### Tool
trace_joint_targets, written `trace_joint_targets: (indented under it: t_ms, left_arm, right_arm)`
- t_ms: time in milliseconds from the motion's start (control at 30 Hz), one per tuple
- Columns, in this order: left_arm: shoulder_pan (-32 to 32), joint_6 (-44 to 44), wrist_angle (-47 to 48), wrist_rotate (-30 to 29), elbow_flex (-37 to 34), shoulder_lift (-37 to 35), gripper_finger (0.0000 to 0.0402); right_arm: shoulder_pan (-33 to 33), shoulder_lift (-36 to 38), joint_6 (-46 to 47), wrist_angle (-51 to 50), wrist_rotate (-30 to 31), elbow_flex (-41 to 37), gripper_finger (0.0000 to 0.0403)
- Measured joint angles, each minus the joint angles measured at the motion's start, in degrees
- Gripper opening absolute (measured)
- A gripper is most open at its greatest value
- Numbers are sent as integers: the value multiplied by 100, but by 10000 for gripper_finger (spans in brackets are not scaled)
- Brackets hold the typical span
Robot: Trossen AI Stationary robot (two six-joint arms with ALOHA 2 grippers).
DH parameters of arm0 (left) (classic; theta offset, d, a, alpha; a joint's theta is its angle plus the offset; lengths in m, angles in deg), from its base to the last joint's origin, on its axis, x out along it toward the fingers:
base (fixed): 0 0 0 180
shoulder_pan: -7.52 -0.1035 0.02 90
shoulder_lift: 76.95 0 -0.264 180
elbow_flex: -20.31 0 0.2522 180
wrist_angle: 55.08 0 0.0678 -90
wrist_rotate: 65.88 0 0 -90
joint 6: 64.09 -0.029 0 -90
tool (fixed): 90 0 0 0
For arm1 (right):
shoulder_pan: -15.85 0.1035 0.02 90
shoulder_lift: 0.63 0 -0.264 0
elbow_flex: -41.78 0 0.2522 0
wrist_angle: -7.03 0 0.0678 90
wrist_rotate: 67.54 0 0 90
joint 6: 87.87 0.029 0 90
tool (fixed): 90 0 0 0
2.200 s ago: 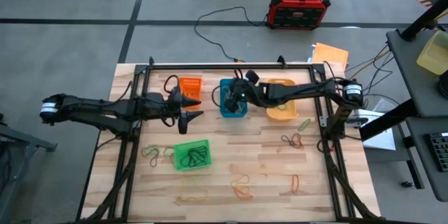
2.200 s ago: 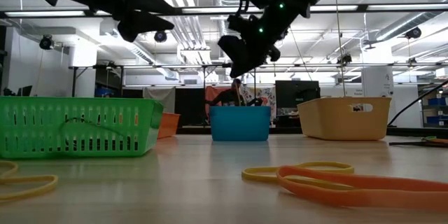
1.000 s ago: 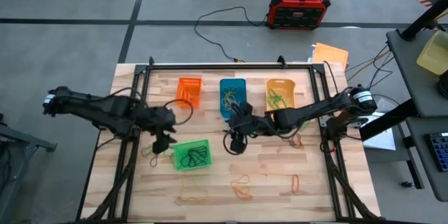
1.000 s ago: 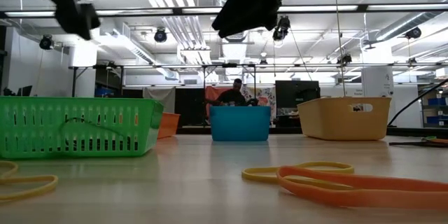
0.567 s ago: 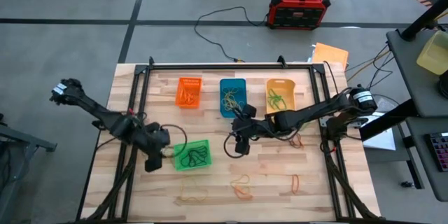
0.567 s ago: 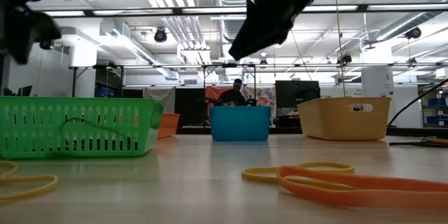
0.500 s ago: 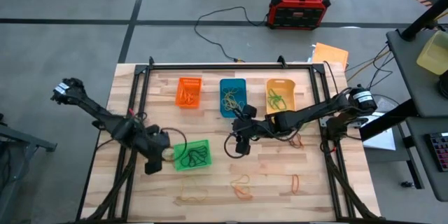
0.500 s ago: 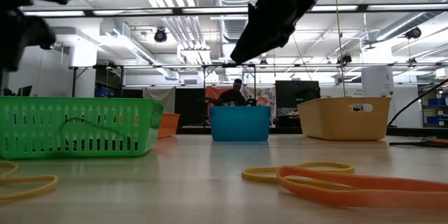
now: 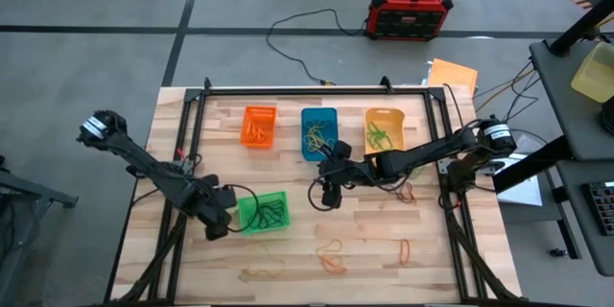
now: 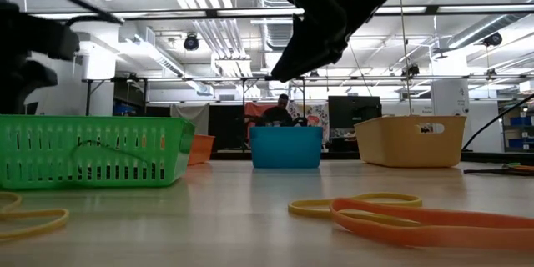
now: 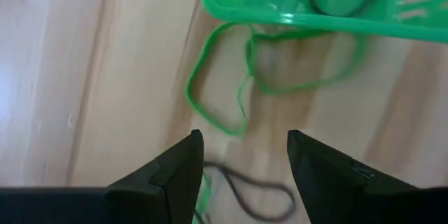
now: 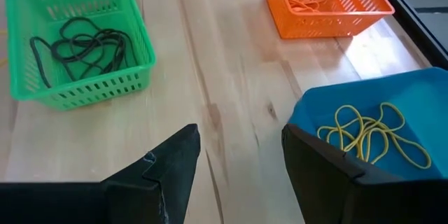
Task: Sort rubber bands into baskets
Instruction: Put the green rubberband into the yellow bin
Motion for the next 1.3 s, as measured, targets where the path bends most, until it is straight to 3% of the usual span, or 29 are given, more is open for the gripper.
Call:
trace_joint_targets:
  t_ms: [167,433,533,767,1067,1300]
  left_arm:
    - [-11,207,-600,-279,-361,208,190]
    - [-4,634,-692,-281,-673,540,180]
    - [-4,532,-744,-269,-677,564,145]
    - [-11,598,-719,-293,-715,361,11]
    - [-11,476,-125,-550,-420,212,1]
    - [-11,378,1121,-1395,353,-158,0]
  right_arm:
    - [0,0,-13,-3,0,0,199]
    - [0,2,-4,15,-2,0,199]
    - [0,2,3,40,-1,0,199]
    - [0,1,5,100,0,0,199]
    - [0,2,24,98,-2,0,199]
    - [0,0,14,177,0,0,199]
